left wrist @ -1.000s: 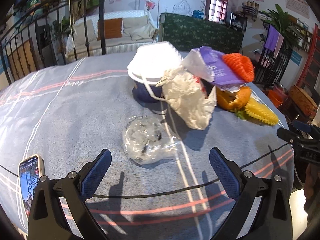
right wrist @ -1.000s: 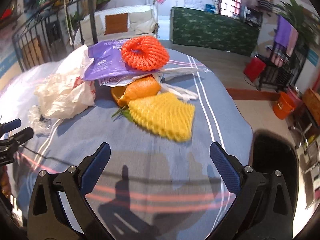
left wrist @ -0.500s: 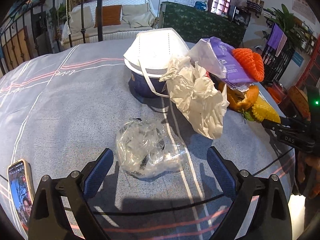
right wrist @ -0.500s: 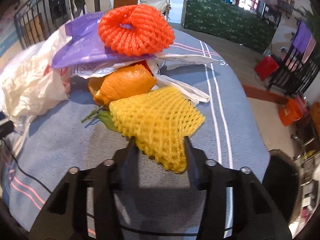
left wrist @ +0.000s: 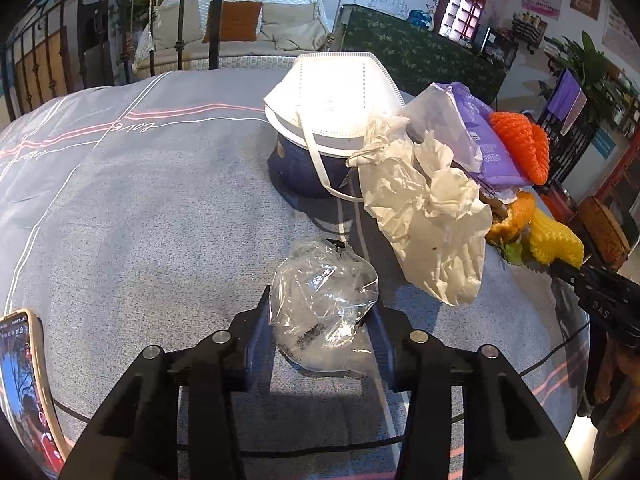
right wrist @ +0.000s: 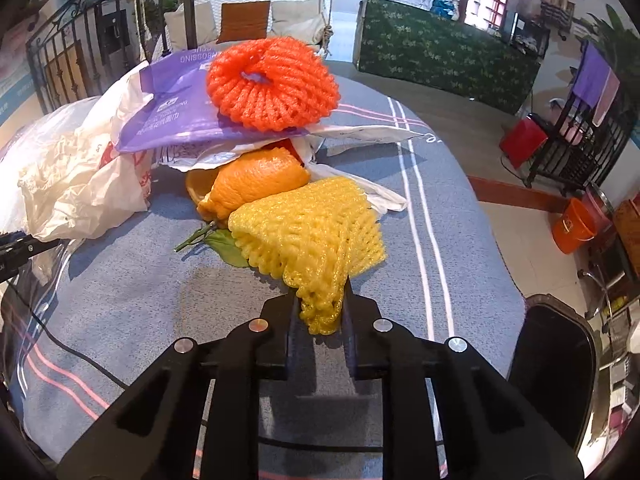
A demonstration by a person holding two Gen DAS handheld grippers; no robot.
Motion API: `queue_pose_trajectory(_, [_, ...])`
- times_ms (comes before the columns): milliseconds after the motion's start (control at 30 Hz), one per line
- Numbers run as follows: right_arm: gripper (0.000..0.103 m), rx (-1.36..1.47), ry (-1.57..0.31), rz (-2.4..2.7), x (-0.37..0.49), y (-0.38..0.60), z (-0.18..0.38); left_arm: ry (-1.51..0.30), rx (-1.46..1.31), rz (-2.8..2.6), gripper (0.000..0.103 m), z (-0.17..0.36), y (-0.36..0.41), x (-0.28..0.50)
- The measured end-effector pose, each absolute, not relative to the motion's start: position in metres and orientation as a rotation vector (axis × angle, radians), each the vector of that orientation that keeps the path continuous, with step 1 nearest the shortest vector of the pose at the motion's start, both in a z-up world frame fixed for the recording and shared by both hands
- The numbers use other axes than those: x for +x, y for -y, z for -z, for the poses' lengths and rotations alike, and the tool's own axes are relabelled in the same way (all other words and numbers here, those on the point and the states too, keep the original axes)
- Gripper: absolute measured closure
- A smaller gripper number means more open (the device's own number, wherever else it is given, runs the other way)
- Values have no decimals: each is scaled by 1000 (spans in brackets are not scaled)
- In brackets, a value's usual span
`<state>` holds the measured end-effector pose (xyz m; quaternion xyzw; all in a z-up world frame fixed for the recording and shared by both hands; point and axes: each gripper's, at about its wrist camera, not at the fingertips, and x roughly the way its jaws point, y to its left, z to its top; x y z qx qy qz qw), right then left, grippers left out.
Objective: Collect trash
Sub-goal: 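Grasp the clear plastic bag with the left tool while the right tool grasps the yellow foam net, then carry the yellow foam net over the black bin and open the right tool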
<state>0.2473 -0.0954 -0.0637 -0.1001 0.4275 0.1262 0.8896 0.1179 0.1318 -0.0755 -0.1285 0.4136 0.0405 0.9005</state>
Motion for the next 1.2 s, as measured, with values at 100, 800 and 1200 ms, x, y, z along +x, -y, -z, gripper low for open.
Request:
queue_pose_trajectory(100, [85, -196, -874, -251, 245, 97, 61, -841, -271, -87, 64, 74, -131, 115])
queue_pose_trajectory(800, [85, -51, -768, -212, 196, 126, 26, -666, -303, -52, 67, 34, -119, 61])
queue_pose_trajectory(1200, [85, 32, -705, -136, 154, 156, 24, -585, -252, 132, 67, 12, -56, 47])
